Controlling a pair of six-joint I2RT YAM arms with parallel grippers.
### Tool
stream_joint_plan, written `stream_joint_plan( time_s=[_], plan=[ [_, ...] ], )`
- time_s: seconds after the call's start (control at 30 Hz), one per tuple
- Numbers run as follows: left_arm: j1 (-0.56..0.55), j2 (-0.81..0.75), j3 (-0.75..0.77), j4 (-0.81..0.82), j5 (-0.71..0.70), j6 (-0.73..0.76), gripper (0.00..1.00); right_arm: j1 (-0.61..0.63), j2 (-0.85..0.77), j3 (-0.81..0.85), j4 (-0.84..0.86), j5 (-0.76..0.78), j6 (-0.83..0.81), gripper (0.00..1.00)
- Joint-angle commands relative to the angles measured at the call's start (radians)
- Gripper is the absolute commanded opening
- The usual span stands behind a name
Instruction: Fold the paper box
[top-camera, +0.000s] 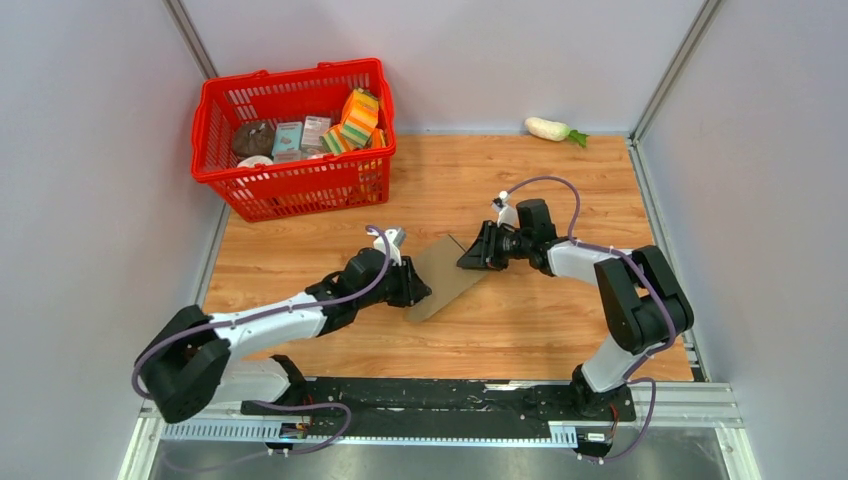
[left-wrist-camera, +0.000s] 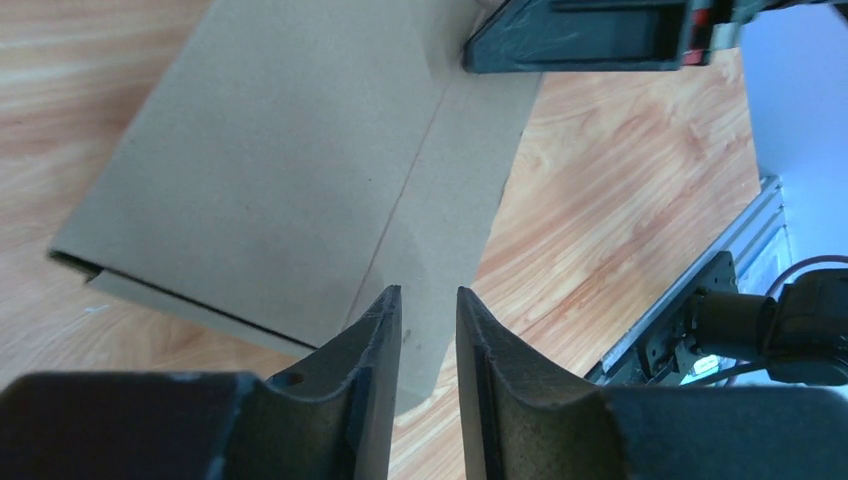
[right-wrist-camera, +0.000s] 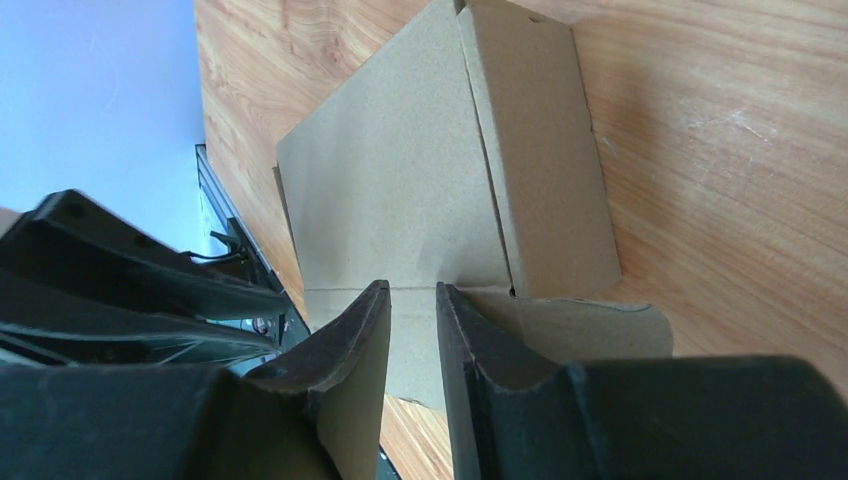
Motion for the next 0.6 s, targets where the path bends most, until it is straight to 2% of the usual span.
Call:
stream_joint_plan(
  time_s=[0.0, 0.17, 0.33, 0.43, 0.47, 0.57],
  plan=[
    [0.002, 0.131, 0.012, 0.141, 0.065, -0.06, 0.32, -0.005, -0.051, -0.013, 0.024, 0.028, -0.033, 0.32],
    [0.002, 0.188, -0.029, 0.151, 0.05, -0.063, 0.29, -0.008, -0.171, -0.018, -0.031, 0.141, -0.09, 0.43],
    [0.003, 0.174, -0.054, 0.134, 0.062, -0.052, 0.29, -0.042, -0.094, 0.116, -0.096, 0.114, -0.049, 0.43],
    [0.005, 0.129, -0.034, 0.08, 0.056, -0.023, 0.36, -0.045, -0.054, 0.183, -0.136, 0.141, -0.073, 0.46],
    [0.011, 0.093, -0.007, 0.054, 0.053, -0.012, 0.42, -0.044, -0.027, 0.2, -0.153, 0.138, -0.081, 0.5],
    [0.034, 0.015, 0.059, -0.062, 0.048, 0.029, 0.5, -0.045, 0.024, 0.298, -0.264, 0.126, -0.122, 0.49]
  ],
)
